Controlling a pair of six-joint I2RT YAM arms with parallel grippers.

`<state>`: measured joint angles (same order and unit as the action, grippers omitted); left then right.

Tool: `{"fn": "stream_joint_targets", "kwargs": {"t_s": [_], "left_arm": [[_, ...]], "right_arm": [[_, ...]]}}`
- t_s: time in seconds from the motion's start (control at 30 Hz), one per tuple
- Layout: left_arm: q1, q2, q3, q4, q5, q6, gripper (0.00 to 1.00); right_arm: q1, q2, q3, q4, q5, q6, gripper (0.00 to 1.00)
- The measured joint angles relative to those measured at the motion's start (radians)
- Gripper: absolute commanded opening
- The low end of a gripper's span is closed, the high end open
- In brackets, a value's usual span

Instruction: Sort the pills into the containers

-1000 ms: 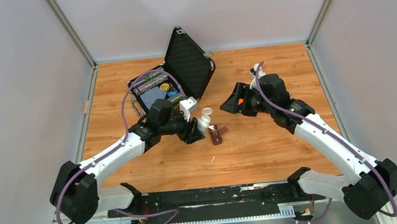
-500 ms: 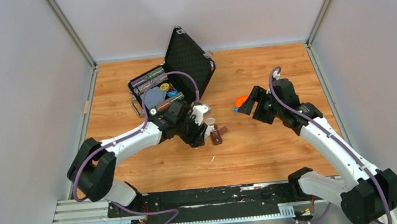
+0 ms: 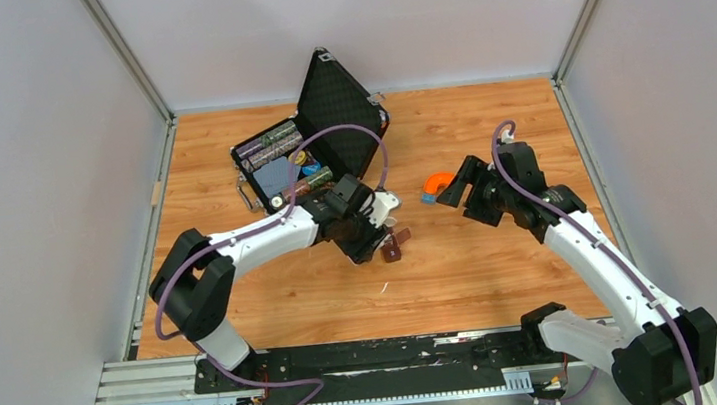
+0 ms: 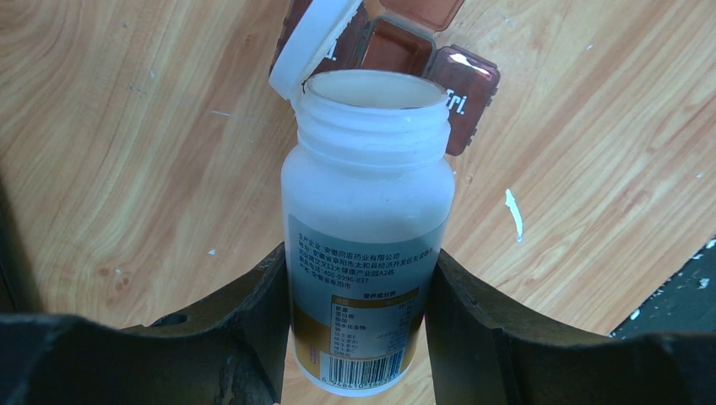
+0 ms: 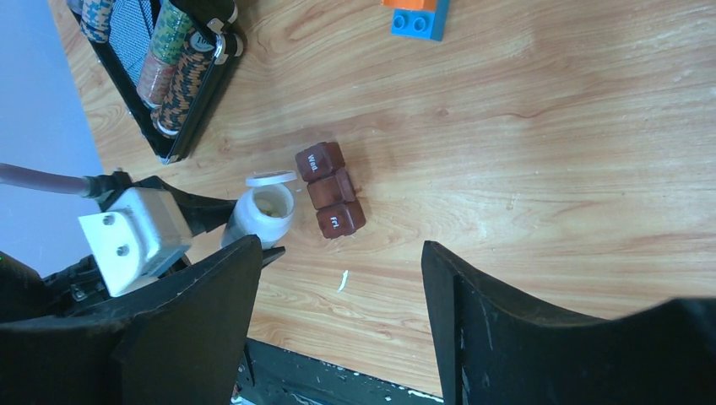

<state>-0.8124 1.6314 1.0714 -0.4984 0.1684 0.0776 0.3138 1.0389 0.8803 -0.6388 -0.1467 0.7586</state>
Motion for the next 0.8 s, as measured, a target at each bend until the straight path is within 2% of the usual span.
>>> {"fn": "stream_joint_targets", "kwargs": {"t_s": [0.37,0.8], "left_arm": [[-0.053,0.12,0.116,-0.126,-0.103,0.045,0.0],[-0.078,0.154,0.189,-0.245,-0.145,0.096,0.0]], "right_arm": [[-0.021,-0.001,-0.018,-0.011,-0.001,0.0,0.71],[-0.037,-0.001,-0.031,-0.013,-0.003,0.0,0.7]]}}
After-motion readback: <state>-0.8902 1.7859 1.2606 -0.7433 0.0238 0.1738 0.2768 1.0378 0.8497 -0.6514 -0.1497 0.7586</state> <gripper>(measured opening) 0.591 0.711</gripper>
